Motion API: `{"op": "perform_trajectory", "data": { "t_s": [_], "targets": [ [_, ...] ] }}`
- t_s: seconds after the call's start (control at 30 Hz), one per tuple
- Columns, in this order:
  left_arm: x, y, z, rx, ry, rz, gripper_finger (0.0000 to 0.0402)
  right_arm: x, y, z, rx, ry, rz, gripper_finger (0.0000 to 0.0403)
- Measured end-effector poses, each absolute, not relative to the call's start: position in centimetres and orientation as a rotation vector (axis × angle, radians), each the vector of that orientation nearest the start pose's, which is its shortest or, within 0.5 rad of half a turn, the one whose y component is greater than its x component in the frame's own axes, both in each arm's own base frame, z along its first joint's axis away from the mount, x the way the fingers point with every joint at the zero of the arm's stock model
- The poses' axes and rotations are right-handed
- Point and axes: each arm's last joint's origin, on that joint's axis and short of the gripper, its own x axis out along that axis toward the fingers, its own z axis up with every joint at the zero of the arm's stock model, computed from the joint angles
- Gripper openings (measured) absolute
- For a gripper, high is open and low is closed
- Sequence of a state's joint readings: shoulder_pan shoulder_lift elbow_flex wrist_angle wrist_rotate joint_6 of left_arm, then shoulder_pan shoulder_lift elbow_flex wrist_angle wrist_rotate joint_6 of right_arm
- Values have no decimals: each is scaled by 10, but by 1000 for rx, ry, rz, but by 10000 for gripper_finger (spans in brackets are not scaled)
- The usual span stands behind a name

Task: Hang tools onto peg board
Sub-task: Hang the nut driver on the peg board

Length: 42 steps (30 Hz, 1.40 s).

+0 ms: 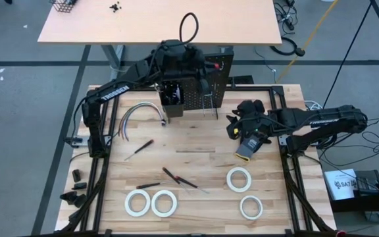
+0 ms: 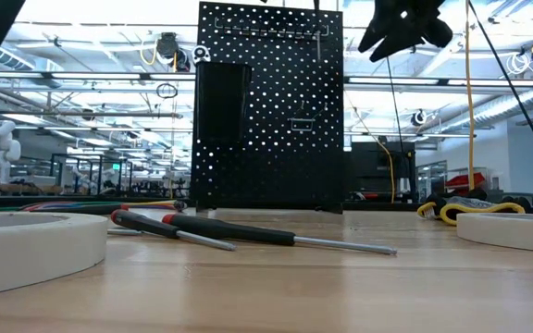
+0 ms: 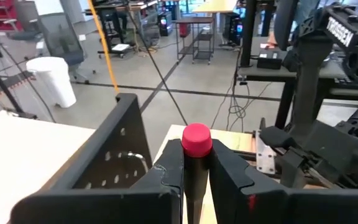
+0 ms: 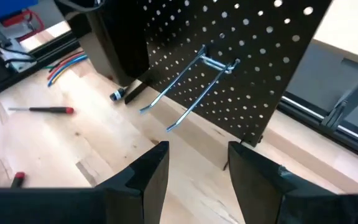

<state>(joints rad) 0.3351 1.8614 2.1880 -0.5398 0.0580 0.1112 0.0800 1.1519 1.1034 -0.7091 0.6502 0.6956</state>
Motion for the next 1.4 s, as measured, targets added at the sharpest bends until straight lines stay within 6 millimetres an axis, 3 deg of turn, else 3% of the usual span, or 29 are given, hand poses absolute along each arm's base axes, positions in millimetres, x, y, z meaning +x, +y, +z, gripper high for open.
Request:
{"op": "perform_trajectory", "data": {
  "t_s": [0.47,1.03,1.4],
  "targets": [
    [381,133,476,77,177,264,39,227,2,330,288,524,-728,157],
    [374,153,477,74,173,319,39,227,2,330,264,533,-721,157],
    [379,158,468,66,200,316,39,227,1,330,249,535,-720,157]
  ]
}}
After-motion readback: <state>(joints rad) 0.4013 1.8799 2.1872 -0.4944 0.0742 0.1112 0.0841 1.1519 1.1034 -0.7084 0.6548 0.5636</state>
